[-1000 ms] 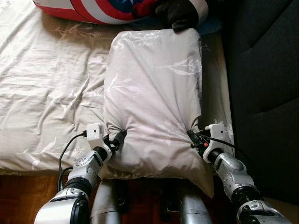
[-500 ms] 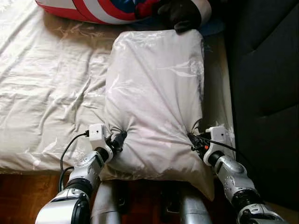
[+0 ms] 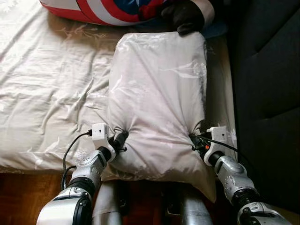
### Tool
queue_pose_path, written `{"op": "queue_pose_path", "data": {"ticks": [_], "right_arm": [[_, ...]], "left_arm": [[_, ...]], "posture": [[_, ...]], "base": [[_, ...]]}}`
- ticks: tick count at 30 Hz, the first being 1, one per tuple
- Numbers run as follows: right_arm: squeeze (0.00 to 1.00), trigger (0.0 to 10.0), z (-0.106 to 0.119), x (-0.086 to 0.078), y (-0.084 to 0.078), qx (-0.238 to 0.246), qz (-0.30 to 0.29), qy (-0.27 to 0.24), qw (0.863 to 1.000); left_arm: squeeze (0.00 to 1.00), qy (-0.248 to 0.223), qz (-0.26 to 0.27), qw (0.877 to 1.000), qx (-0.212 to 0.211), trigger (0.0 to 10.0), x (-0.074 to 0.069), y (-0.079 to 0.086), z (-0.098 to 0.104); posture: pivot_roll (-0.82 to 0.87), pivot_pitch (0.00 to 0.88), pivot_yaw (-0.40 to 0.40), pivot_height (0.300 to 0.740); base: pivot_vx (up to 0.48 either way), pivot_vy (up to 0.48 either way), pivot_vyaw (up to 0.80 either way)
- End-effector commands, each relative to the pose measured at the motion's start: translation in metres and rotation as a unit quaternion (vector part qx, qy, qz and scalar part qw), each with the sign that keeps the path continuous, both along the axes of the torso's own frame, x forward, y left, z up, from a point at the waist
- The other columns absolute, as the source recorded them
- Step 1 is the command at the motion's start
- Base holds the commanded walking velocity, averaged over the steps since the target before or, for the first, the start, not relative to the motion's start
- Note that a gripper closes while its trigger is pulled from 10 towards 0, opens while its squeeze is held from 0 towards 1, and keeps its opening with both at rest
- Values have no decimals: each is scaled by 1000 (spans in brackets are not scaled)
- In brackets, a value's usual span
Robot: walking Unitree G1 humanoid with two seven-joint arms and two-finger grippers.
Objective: Clean up the room
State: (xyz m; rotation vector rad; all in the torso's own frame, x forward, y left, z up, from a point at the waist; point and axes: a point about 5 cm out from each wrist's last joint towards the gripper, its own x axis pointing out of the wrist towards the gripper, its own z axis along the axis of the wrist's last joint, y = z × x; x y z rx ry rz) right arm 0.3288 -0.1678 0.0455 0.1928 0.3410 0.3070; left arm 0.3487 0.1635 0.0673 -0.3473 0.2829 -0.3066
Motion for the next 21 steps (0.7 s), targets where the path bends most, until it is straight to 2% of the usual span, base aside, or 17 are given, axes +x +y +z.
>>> {"op": "queue_pose_path", "data": {"ticks": [1, 4, 5, 6, 7, 12, 13, 14, 15, 17, 21], "right_arm": [[0, 0, -35, -25, 13, 12, 9, 78, 997], [0, 0, -33, -23, 12, 13, -1, 72, 997], [0, 0, -29, -20, 10, 20, -12, 60, 998], [0, 0, -29, -20, 10, 20, -12, 60, 998], [0, 0, -24, -17, 9, 31, -22, 44, 998], [0, 0, -14, -10, 7, 33, -39, 13, 999], [0, 0, -12, -9, 6, 29, -40, 6, 999], [0, 3961, -10, -8, 4, 28, -48, -1, 998], [0, 10000, -8, -7, 2, 30, -59, -5, 998], [0, 10000, -3, -5, -9, 25, -94, -25, 995], [0, 10000, 1, -4, -13, 29, -107, -38, 993]], "left_arm": [[0, 45, -43, 998, -8, 0, -13, -22, -21], [0, 43, -43, 998, -7, 0, -13, -22, -21], [0, 40, -31, 999, -2, 0, -12, -19, -20], [0, 40, -31, 999, -2, 0, -12, -19, -20], [0, 33, -15, 999, 1, 0, -9, -15, -17], [0, 12, 3, 1000, 8, 0, -2, -9, -6], [0, 6, 8, 1000, 11, 2745, 0, -8, -4], [0, 1, 10, 1000, 10, 10000, 0, -8, -3], [0, -4, 9, 1000, 13, 10000, 0, -8, -2], [0, -26, 15, 999, 25, 10000, -1, -5, 0], [0, -49, 20, 998, 29, 10000, -1, -2, 6]], "posture": [[-7, 384, -72, 656], [-8, 372, -70, 656], [-1, 319, -64, 656], [-1, 319, -64, 656], [2, 279, -57, 656], [3, 221, -44, 656], [6, 212, -38, 656], [7, 208, -36, 656], [8, 199, -34, 656], [15, 177, -28, 656], [22, 166, -23, 656]], "base": [[0, 0, 0], [0, 0, 0], [0, 0, 0], [0, 0, 0], [0, 0, 0], [0, 0, 0], [0, 0, 0], [0, 0, 0], [0, 0, 0], [0, 0, 0], [0, 0, 0]]}}
